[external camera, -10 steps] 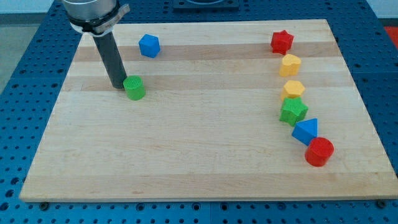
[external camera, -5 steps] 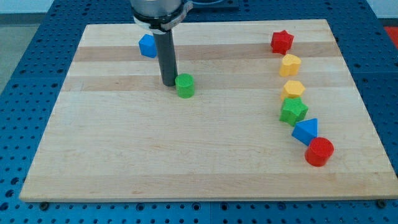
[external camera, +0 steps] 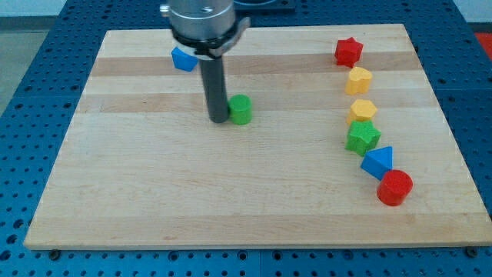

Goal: Push the green circle closer to the yellow hexagon

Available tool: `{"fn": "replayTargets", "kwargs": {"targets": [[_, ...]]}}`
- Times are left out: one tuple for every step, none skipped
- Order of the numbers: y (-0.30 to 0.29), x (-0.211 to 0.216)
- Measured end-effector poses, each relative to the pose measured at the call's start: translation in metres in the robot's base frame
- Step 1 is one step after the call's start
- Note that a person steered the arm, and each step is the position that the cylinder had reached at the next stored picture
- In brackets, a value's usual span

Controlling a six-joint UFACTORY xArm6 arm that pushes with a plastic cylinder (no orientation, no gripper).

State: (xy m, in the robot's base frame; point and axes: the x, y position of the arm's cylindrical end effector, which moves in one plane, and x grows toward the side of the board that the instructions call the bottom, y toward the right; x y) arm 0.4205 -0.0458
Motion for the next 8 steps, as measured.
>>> {"fn": "replayTargets", "kwargs": {"targets": [[0.041,-0.011],[0.069,-0.026],[0.072,-0.036],[0.072,-0.053],[0.072,-0.057],[0.069,-0.048],[0.066,-0.038],[0.067,-0.044]]}}
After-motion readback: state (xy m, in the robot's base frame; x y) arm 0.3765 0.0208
